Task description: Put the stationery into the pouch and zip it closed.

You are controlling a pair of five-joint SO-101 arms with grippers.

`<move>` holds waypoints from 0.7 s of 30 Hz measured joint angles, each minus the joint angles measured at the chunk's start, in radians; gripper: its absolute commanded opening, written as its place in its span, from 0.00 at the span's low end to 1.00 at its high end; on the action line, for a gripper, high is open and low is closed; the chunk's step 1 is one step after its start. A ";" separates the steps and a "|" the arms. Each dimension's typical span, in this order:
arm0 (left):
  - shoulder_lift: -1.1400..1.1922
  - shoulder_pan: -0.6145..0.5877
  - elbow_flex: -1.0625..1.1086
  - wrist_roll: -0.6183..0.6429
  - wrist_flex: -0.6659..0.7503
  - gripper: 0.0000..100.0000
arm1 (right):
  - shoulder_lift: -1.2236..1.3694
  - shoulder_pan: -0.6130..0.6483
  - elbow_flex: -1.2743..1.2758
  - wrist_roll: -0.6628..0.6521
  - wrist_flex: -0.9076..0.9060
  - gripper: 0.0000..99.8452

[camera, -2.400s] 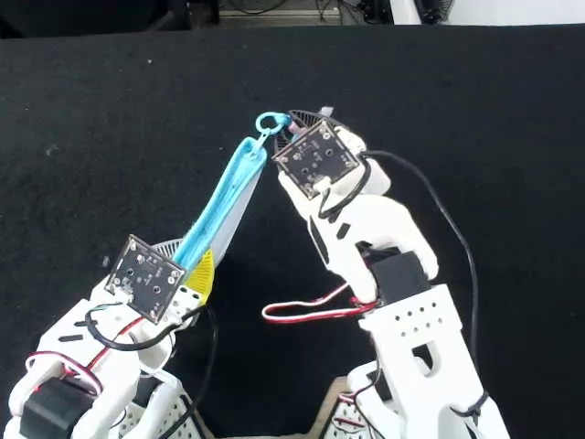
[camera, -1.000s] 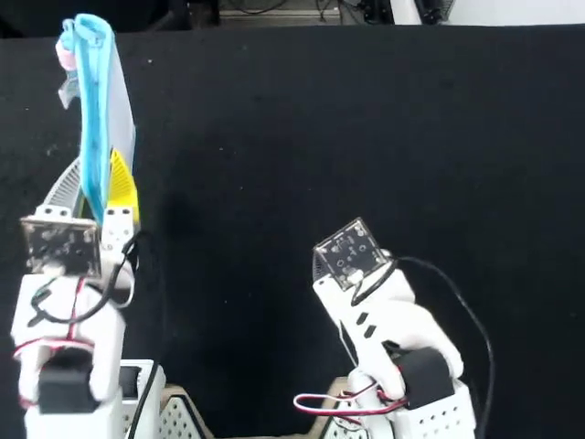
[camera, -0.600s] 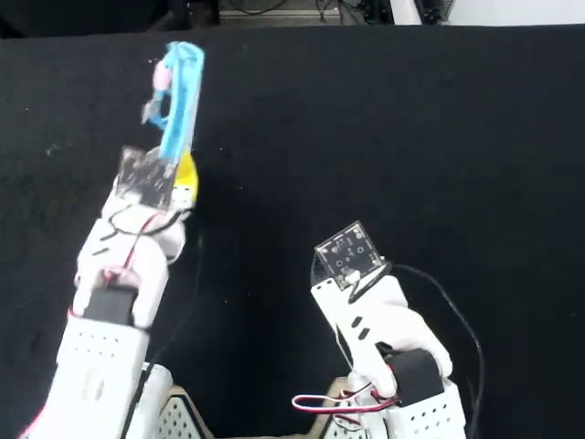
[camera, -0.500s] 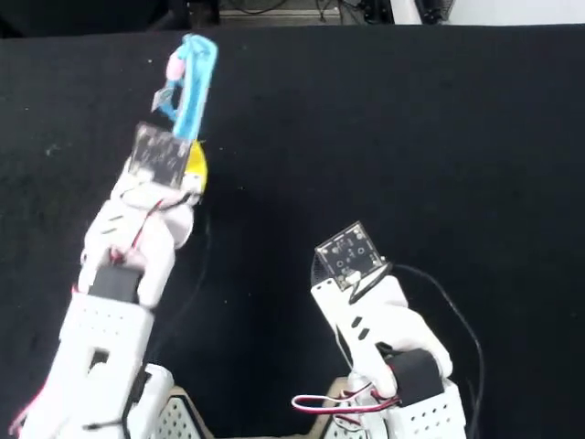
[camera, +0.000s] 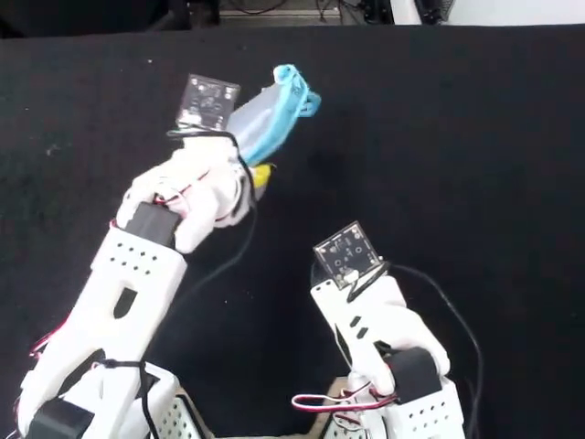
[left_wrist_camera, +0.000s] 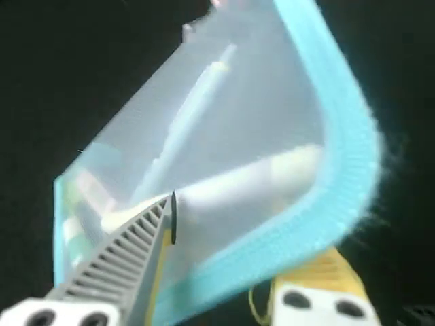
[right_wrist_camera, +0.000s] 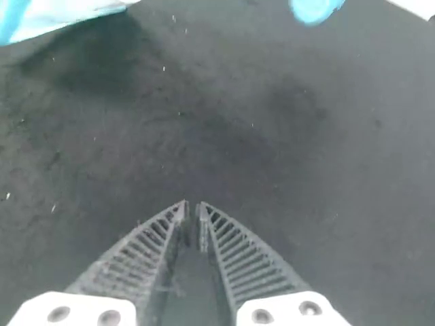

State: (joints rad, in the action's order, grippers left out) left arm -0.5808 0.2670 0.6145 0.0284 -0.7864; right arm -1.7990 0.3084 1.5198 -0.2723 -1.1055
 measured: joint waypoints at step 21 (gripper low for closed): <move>-0.011 -0.106 -0.296 -0.222 -0.422 0.22 | 0.000 0.038 0.023 0.002 0.026 0.02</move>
State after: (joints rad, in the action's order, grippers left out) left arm -0.5915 0.1611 0.3184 -0.1941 -1.2083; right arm -1.7990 0.3468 1.5428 -0.2708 -1.0794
